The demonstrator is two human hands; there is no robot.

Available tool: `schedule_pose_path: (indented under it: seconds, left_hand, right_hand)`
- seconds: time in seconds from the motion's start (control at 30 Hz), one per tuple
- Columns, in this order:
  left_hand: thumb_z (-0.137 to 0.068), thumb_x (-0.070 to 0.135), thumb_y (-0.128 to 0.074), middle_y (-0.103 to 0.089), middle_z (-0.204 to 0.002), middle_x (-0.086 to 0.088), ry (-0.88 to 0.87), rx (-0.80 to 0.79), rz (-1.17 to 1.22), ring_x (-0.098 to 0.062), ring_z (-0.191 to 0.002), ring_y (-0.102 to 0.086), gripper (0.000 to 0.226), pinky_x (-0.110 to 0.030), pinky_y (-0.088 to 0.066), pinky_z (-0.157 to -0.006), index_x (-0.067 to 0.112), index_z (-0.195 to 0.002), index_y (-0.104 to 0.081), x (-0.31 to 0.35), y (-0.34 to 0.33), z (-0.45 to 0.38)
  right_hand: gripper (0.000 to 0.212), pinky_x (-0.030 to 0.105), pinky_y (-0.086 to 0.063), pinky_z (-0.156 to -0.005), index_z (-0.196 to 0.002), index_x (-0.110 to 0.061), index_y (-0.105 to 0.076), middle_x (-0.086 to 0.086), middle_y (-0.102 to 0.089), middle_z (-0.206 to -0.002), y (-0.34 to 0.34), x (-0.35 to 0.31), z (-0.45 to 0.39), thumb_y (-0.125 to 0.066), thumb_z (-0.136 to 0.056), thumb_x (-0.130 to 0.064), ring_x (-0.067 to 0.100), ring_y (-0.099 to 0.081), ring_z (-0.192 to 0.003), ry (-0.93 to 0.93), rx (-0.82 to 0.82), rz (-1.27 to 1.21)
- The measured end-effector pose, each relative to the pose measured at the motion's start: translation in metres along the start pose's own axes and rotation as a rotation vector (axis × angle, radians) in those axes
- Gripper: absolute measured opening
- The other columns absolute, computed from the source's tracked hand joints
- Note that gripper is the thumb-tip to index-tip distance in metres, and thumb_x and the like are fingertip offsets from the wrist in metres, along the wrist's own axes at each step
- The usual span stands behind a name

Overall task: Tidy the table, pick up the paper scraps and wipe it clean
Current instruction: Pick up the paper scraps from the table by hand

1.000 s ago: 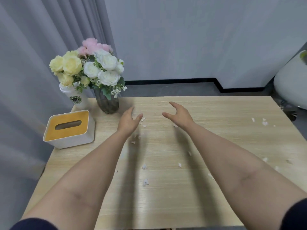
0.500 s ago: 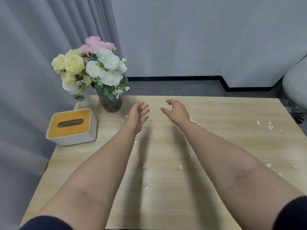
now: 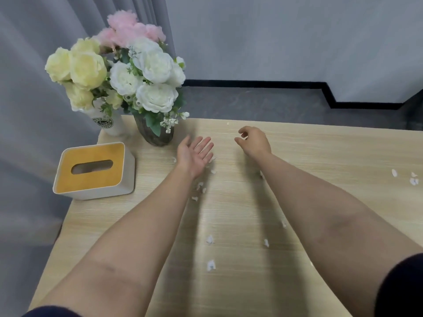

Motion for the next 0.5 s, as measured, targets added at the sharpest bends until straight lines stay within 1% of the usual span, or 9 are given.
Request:
schedule_pose_path:
  seconds: [0.2, 0.37, 0.5]
  left_hand:
    - [-0.100, 0.040, -0.026, -0.051, -0.137, -0.013, 0.009, 0.060, 0.063, -0.028, -0.127, -0.048, 0.053, -0.039, -0.033, -0.110, 0.005, -0.137, -0.041, -0.006, 0.011, -0.031]
    - [-0.101, 0.038, -0.028, -0.052, -0.136, -0.016, -0.001, 0.088, 0.142, -0.030, -0.126, -0.049, 0.052, -0.041, -0.036, -0.109, 0.002, -0.136, -0.041, -0.006, 0.020, -0.051]
    - [-0.101, 0.038, -0.029, -0.054, -0.133, -0.016, 0.000, 0.094, 0.172, -0.030, -0.124, -0.051, 0.052, -0.041, -0.036, -0.109, 0.002, -0.135, -0.043, -0.006, 0.023, -0.062]
  right_hand:
    - [0.029, 0.033, -0.042, -0.091, -0.119, -0.016, -0.059, 0.004, -0.059, -0.120, -0.022, 0.011, -0.046, -0.056, -0.091, -0.023, 0.023, -0.053, -0.113, -0.034, -0.023, 0.051]
    - [0.029, 0.033, -0.043, -0.091, -0.119, -0.014, -0.060, 0.007, -0.059, -0.122, -0.037, 0.015, -0.084, -0.055, -0.091, -0.018, 0.026, -0.053, -0.114, -0.064, -0.011, 0.067]
    - [0.029, 0.033, -0.044, -0.089, -0.118, -0.014, -0.061, 0.007, -0.058, -0.123, -0.051, 0.010, -0.106, -0.056, -0.090, -0.020, 0.027, -0.054, -0.114, -0.081, -0.019, 0.079]
Point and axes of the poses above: each hand's wrist, its own z-axis away from the middle knuckle, its own y-axis out of the back of the hand, x = y × z, the point moved 10 cm from there along -z, towards the middle knuckle
